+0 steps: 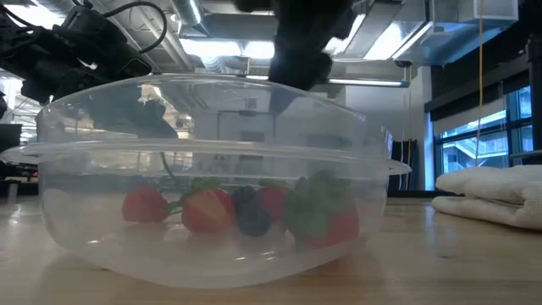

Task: Pick and placing Produce into tupperware
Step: Put the black cherry in the bottom transparent bin

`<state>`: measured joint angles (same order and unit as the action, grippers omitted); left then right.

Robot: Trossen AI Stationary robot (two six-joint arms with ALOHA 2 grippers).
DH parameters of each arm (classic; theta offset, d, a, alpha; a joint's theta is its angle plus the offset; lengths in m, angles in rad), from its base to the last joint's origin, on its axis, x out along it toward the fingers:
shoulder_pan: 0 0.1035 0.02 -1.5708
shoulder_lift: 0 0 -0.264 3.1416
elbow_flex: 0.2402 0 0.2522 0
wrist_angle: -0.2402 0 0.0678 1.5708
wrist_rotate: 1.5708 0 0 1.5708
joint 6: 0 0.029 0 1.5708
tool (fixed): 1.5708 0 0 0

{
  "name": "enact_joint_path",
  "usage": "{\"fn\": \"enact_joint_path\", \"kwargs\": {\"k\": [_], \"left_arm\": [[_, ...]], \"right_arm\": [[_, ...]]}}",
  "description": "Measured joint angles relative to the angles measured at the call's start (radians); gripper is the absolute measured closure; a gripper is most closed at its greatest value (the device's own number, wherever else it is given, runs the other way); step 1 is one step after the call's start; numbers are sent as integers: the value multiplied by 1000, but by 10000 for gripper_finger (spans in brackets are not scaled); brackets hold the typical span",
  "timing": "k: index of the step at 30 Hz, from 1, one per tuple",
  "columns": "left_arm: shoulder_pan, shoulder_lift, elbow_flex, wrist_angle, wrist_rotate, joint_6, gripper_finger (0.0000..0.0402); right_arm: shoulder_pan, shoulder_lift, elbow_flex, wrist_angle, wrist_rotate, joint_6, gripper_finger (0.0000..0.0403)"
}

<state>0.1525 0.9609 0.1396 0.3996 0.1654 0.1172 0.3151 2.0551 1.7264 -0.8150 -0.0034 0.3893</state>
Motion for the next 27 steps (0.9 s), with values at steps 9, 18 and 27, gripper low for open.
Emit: {"fn": "enact_joint_path", "kwargs": {"k": [9,18,27], "left_arm": [[0,0,0,-2,0,-1,217],[0,0,0,-3,0,-2,217],[0,0,0,-6,0,-2,217]], "right_arm": [[-121,-103,0,-249,250,-4,212],[-319,-105,0,-322,264,-75,212],[-393,-104,0,-307,265,-110,212]]}}
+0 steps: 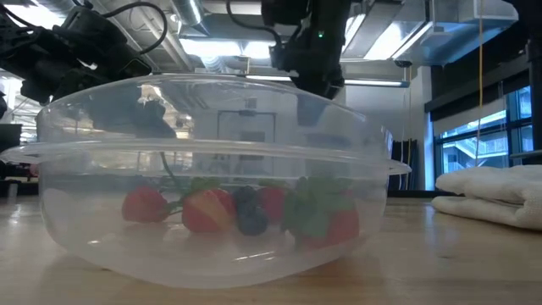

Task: Pick and placing Produce into tupperware
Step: Put the black cherry in the bottom transparent bin

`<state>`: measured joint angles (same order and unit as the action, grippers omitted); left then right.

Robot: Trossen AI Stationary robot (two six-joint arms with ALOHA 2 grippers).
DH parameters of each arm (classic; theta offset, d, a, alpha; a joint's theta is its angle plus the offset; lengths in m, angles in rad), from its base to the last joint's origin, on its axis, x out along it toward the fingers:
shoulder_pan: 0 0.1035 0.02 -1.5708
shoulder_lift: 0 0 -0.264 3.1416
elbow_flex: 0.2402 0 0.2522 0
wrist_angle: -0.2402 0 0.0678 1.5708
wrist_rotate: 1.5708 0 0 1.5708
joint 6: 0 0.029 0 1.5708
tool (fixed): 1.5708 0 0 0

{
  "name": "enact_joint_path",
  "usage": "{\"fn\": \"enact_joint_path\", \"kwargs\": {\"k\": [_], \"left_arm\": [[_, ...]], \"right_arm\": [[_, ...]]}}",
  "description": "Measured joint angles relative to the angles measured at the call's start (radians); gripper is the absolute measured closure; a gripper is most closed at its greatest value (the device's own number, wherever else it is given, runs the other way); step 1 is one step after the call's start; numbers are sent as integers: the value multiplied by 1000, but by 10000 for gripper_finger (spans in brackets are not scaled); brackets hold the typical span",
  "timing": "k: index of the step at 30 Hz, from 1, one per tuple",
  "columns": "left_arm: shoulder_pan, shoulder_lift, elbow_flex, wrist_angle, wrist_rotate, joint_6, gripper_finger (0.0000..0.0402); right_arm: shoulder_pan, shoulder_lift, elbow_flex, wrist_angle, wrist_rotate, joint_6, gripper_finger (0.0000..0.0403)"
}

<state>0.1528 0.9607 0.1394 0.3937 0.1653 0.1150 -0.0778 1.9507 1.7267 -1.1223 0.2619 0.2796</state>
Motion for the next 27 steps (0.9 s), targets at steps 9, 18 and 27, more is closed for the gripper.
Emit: {"fn": "enact_joint_path", "kwargs": {"k": [9,18,27], "left_arm": [[0,0,0,-13,0,0,217],[0,0,0,-13,0,0,217],[0,0,0,-19,0,0,217]], "right_arm": [[-14,0,0,-1,0,5,158],[-14,1,-1,25,8,31,68],[-14,15,-63,16,104,186,66]]}}
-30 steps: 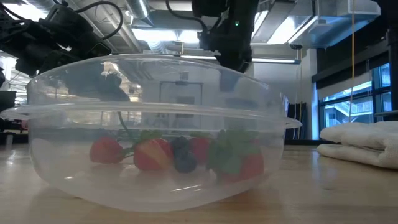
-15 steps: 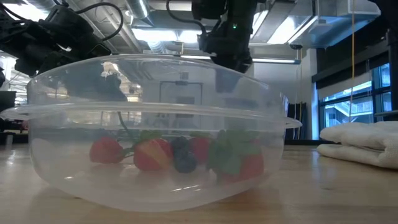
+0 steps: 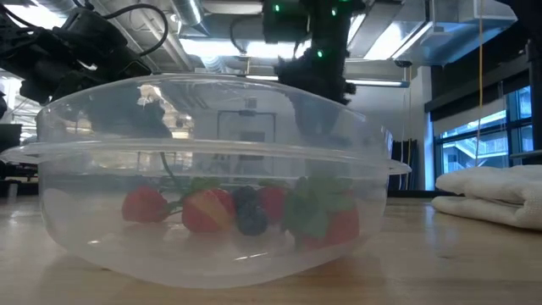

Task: Pick and placing Produce into tupperware
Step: Put the black cherry in the bottom transparent bin

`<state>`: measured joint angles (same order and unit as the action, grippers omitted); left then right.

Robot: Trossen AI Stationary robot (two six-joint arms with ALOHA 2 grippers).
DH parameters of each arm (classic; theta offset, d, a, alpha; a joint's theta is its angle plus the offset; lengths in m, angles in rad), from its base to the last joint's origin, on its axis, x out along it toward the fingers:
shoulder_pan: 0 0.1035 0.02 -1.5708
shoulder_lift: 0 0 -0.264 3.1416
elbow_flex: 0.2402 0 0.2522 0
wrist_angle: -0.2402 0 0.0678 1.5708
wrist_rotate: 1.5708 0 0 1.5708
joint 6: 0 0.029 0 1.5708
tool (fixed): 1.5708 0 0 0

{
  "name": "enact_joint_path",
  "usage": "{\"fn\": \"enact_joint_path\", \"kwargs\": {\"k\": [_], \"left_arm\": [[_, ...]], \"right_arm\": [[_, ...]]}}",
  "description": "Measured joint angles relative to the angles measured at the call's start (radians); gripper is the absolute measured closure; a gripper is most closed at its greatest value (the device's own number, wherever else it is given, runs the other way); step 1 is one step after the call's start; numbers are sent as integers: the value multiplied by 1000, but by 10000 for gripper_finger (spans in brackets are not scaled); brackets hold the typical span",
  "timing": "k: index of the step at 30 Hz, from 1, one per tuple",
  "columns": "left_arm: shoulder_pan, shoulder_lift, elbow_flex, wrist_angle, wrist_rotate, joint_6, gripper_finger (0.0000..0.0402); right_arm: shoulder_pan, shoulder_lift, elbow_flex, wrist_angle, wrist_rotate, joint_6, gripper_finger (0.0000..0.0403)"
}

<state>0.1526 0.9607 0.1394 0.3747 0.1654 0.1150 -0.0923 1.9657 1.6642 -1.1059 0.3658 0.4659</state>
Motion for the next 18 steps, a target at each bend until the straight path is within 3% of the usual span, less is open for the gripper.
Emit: {"fn": "enact_joint_path", "kwargs": {"k": [11,18], "left_arm": [[0,0,0,-1,0,0,217],[0,0,0,-1,0,0,217]], "right_arm": [[-76,1,-204,84,-4,90,66],[-179,2,-286,250,-131,92,66]]}}
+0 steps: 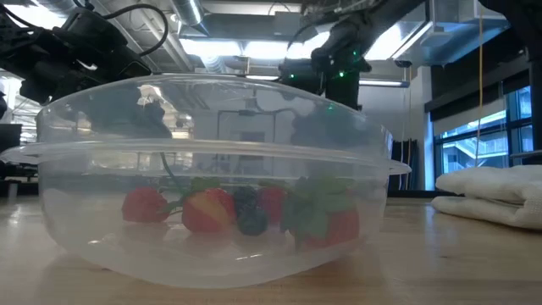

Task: Pick and placing Produce into tupperware
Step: Put the black cherry in the bottom transparent bin

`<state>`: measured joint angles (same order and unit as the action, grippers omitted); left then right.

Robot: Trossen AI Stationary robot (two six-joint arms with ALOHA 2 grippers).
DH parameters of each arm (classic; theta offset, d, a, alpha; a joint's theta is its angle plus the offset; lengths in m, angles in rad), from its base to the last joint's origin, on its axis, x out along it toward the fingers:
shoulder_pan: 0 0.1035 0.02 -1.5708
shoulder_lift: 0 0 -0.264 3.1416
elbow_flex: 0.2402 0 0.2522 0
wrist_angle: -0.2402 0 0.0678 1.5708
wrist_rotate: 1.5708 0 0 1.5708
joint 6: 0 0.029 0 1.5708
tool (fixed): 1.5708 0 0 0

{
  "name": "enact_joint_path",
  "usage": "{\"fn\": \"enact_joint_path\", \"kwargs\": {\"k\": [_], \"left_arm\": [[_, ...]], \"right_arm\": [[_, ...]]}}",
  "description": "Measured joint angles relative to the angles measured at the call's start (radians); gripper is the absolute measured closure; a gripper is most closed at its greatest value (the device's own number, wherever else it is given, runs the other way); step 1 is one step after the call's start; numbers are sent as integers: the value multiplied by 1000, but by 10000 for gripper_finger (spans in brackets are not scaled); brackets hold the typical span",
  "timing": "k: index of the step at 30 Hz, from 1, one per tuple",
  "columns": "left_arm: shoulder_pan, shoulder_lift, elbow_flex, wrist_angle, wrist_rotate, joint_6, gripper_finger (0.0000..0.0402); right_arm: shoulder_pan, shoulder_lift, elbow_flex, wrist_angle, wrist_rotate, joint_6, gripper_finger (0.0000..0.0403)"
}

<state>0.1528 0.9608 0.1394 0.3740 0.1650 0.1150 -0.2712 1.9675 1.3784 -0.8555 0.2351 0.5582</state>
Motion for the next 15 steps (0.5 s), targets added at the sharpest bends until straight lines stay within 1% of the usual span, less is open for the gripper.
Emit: {"fn": "enact_joint_path", "kwargs": {"k": [4,11,15], "left_arm": [[0,0,0,0,0,0,217],[0,0,0,0,0,0,217],[0,0,0,0,0,0,217]], "right_arm": [[-29,0,-14,51,-39,-14,66],[-40,0,-14,104,-72,-27,66],[-40,14,-14,118,-73,-39,66]]}}
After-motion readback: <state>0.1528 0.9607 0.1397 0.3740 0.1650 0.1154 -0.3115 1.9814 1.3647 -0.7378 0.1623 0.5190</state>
